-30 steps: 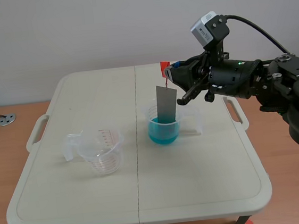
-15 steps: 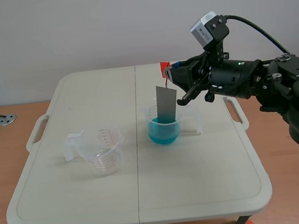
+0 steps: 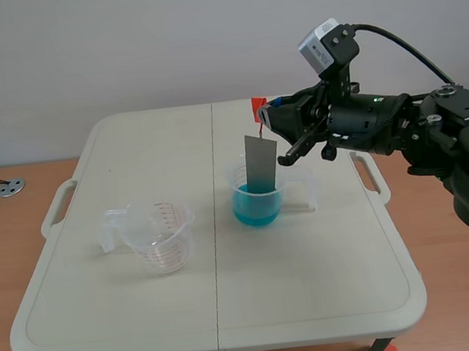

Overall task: Hold the metal plate by the orange handle, dip it into the blue solution, take it out and point at it, then put the plate back in the beaker on the left.
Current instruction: 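Hold the plate still in the solution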

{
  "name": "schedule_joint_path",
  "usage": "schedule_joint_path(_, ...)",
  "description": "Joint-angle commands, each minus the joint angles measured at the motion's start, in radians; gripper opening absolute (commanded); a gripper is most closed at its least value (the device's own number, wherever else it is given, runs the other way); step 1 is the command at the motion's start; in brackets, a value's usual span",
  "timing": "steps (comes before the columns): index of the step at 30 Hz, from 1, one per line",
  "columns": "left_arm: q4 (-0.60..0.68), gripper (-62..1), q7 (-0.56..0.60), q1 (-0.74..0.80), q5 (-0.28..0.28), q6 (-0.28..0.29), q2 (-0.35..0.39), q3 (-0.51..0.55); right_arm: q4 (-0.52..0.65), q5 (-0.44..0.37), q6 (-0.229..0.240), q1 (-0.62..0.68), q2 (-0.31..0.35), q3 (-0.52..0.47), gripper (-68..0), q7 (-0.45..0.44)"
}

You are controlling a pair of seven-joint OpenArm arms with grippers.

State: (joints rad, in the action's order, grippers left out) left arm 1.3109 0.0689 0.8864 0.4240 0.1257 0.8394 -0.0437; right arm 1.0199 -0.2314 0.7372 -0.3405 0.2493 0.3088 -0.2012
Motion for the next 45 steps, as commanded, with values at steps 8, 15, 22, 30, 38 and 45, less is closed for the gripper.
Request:
schedule_joint_path(8,0.010,-59.7,0.010,0.002,0.002,0.000,0.003,-0.002,0.003,0.001,0.008,-0.025,0.003,-0.004,-66.2,0.002)
schedule_joint_path(15,0.010,-59.7,0.010,0.002,0.002,0.000,0.003,-0.002,0.003,0.000,0.008,-0.025,0.003,-0.005,-66.2,0.000)
schedule_joint_path(22,0.010,-59.7,0.010,0.002,0.002,0.000,0.003,-0.002,0.004,-0.023,0.008,-0.025,0.003,-0.005,-66.2,-0.011)
schedule_joint_path(30,0.010,-59.7,0.010,0.002,0.002,0.000,0.003,-0.002,0.050,-0.053,0.008,-0.025,0.021,-0.005,-66.2,-0.011)
schedule_joint_path(38,0.010,-59.7,0.010,0.002,0.002,0.000,0.003,-0.002,0.134,-0.102,0.008,-0.024,0.048,-0.005,-66.2,0.021)
schedule_joint_path(45,0.010,-59.7,0.010,0.002,0.003,0.000,0.003,-0.002,0.207,-0.125,0.008,-0.024,0.069,-0.005,-66.2,0.049)
